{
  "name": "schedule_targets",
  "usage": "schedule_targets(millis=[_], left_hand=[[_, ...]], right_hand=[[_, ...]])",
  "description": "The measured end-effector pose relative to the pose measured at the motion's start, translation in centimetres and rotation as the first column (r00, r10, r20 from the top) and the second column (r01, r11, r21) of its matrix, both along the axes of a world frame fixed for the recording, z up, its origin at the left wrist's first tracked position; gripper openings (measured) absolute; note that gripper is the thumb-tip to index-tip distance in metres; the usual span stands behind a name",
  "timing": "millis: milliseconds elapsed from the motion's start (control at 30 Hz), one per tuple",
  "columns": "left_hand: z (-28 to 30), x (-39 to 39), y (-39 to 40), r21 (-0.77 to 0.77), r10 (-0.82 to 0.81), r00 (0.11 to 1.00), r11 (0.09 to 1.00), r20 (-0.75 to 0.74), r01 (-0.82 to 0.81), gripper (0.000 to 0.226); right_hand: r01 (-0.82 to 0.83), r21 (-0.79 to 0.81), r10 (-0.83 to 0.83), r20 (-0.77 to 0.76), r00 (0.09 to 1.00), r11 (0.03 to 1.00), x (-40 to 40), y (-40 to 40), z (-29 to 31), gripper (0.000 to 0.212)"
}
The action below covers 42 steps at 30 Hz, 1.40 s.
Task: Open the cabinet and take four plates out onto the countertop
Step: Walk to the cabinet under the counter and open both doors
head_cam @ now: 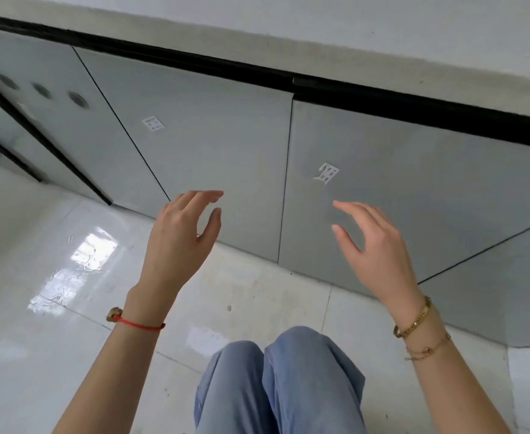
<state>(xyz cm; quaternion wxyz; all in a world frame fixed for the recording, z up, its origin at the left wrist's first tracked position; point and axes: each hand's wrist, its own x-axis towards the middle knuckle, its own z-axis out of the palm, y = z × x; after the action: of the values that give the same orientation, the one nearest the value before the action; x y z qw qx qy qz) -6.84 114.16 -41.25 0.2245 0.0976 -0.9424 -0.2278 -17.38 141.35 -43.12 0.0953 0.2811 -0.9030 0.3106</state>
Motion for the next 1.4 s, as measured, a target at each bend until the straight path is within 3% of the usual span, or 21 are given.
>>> schedule_targets(millis=[167,367,533,633,767,867,1067,1167,1267,1400], left_hand=[[-3.8,-3.4,-0.7,-0.007,0.001,0.988,1.000,-0.156,-0.002,0.024],[-0.4,-7.9,-1.0,-0.008,-0.035,0.939,0.999,-0.342,0.035,0.023],[4.7,-11.3,-0.6,0.310,0.022,0.948,0.947,-0.317,0.081,0.023],[6.3,-12.8,-0.4,0.540,0.007,0.959,0.827,-0.283,0.154,0.022],[7.1,-14.0,0.0,0.799,-0.017,0.953,0.540,-0.304,0.264,0.013],[7.0,-14.4,-0.2,0.858,-0.042,0.945,0.407,-0.325,0.313,0.006],[7.0,-14.3,-0.7,0.889,-0.083,0.933,0.283,-0.351,0.360,0.012],[7.0,-13.7,-0.9,0.899,-0.116,0.934,0.251,-0.339,0.358,0.018],[6.9,-12.4,-1.1,0.887,-0.122,0.932,0.286,-0.341,0.362,0.025],[6.5,-9.8,-1.6,0.863,-0.126,0.924,0.332,-0.360,0.382,0.011]], right_hand=[[-0.016,-0.087,0.003,-0.145,0.989,0.996,-3.1,-1.5,-3.3,0.033],[-0.068,-0.189,0.011,-0.290,0.957,0.980,-4.7,-3.9,-1.5,0.033],[-0.096,-0.215,0.012,-0.362,0.932,0.972,-5.3,-6.6,1.6,0.034],[-0.094,-0.224,0.002,-0.380,0.925,0.970,-5.6,-7.8,2.6,0.035],[-0.083,-0.198,0.006,-0.360,0.933,0.977,-5.6,-8.7,2.9,0.034],[-0.077,-0.179,0.011,-0.342,0.940,0.981,-5.4,-9.3,2.9,0.035],[-0.064,-0.139,0.018,-0.307,0.951,0.988,-5.0,-10.4,2.8,0.040],[-0.048,-0.169,-0.009,-0.324,0.946,0.984,-4.4,-10.7,2.5,0.041],[-0.014,-0.237,-0.065,-0.321,0.945,0.972,-4.0,-10.7,2.0,0.042],[-0.073,-0.231,-0.001,-0.305,0.952,0.970,-3.0,-11.2,1.6,0.049]])
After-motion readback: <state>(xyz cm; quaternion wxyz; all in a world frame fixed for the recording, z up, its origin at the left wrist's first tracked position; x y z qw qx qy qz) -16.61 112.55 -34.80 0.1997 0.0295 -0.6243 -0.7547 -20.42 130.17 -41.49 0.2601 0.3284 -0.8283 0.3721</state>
